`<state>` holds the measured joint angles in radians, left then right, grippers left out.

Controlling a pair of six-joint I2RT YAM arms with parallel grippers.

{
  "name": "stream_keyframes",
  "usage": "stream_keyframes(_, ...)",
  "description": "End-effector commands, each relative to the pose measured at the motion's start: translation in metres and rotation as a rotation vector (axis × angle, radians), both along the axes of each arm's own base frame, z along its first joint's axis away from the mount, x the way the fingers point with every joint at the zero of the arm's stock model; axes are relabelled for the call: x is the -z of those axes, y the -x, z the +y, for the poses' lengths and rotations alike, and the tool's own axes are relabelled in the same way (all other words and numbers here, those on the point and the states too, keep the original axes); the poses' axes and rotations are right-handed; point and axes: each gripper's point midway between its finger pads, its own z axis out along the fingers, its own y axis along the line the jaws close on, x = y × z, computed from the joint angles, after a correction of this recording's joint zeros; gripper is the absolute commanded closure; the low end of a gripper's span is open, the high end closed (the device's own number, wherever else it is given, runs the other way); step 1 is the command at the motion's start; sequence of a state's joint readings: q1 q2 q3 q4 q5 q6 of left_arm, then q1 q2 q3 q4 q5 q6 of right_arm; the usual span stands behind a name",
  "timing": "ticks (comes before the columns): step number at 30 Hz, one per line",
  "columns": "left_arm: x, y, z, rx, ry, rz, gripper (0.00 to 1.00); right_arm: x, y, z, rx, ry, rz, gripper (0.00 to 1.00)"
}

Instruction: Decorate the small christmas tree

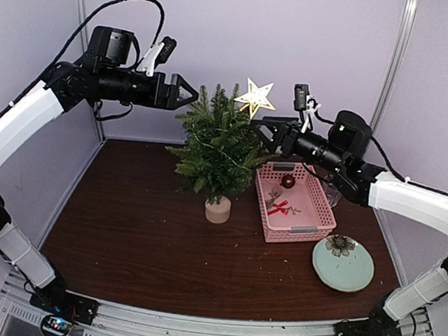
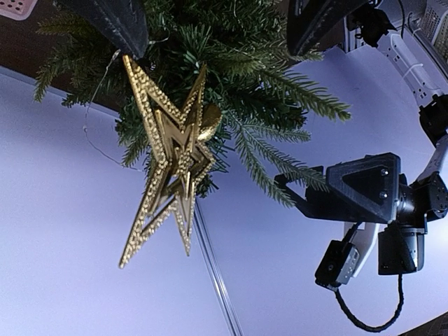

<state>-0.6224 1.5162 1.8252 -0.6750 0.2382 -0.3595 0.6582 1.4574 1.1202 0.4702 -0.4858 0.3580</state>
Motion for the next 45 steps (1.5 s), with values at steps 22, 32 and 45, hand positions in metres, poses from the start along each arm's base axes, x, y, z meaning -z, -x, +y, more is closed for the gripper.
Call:
stream_keyframes(22, -0.014, -0.018, 0.072, -0.243, 0.08, -0.044, 0.06, 0.159, -0.043, -0.159, 0.407, 0.625, 0.563, 0.42)
stream_keyframes(32, -0.005, -0.039, 0.072, -0.281, 0.064, -0.038, 0.07, 0.226, -0.137, -0.18, 0.559, 0.678, 0.701, 0.46)
stream_keyframes(45, 0.006, -0.056, 0.065, -0.283, 0.04, -0.03, 0.07, 0.284, -0.187, -0.162, 0.535, 0.701, 0.756, 0.34)
